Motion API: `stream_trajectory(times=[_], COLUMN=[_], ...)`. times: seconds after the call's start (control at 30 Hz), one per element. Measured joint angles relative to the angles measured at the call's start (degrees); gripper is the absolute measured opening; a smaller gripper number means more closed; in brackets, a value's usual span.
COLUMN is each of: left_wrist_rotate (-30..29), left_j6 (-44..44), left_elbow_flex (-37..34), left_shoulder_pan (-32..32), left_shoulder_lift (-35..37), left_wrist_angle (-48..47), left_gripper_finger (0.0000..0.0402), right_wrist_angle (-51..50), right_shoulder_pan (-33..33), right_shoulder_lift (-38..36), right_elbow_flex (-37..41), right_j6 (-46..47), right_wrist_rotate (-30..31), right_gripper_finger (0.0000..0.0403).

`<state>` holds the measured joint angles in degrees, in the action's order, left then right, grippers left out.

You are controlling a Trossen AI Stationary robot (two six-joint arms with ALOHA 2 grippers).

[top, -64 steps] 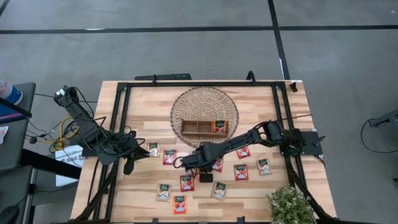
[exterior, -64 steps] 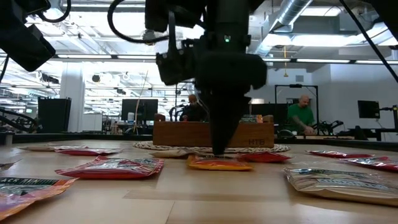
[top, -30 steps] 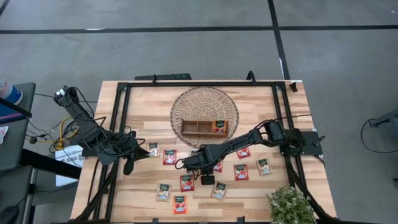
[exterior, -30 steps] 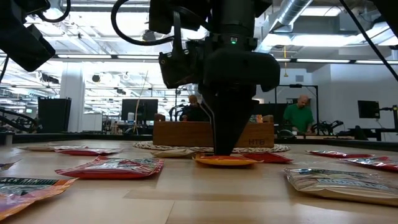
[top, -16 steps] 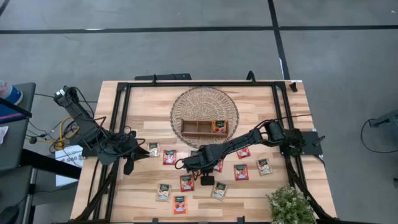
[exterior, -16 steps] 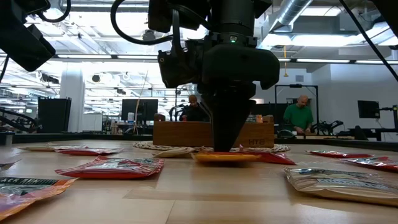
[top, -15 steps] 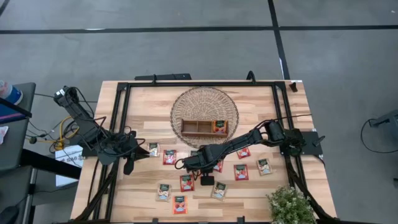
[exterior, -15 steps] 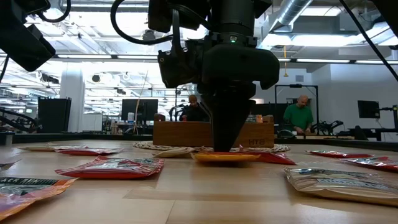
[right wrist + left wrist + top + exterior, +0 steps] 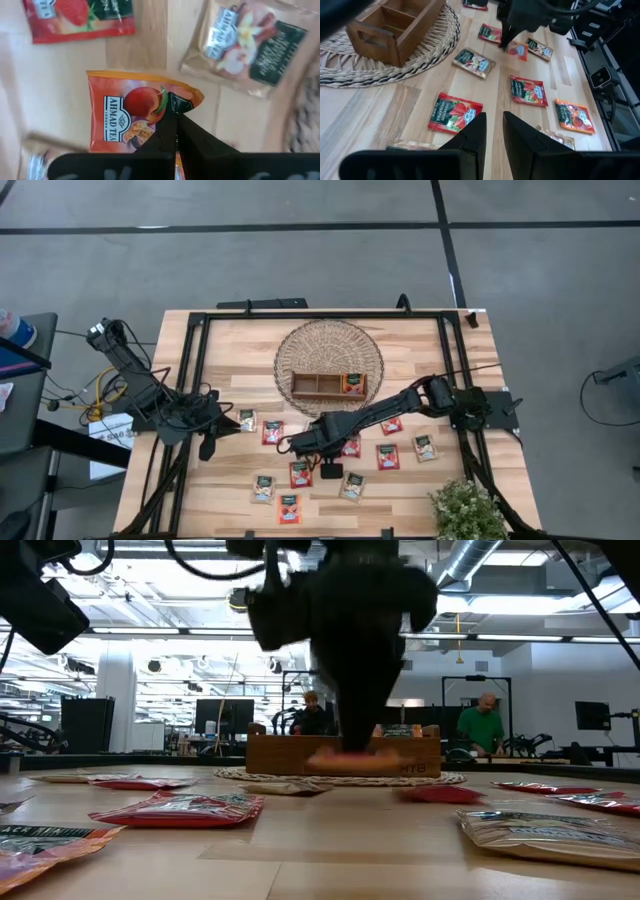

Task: Pick & Place Tea
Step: Put the orange tea bag into the right section of the wooden organizer

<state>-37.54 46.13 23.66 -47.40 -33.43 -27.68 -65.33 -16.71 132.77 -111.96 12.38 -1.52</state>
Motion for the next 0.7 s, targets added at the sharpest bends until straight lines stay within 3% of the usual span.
stream_trajectory(times=[0.23, 0.4, 0.57, 0.7], left_wrist_rotate=[-0.6, -1.5, -1.8, -1.8], left_j6=[0.0, 0.0, 0.0, 0.5], left_elbow_flex=[0.0, 0.0, 0.0, 0.0], left_shoulder_pan=[0.0, 0.0, 0.0, 0.0], left_shoulder_lift=[0.0, 0.0, 0.0, 0.0], left_wrist_angle=[0.1, 0.5, 0.8, 1.0], left_gripper_finger=[0.0055, 0.0055, 0.0055, 0.0055], right_wrist_angle=[-12.6, -24.8, -24.6, -24.7], right_shoulder_pan=[-1.2, -2.4, -2.3, -1.2], right_shoulder_lift=[0.0, -0.2, -2.6, -3.5], right_elbow_flex=[-10.5, -19.2, -19.8, -17.0], right_j6=[-0.4, -0.1, 0.0, 0.1], right_wrist_rotate=[3.3, 19.3, 35.0, 39.5], right_gripper_finger=[0.0, 0.0, 0.0, 0.0])
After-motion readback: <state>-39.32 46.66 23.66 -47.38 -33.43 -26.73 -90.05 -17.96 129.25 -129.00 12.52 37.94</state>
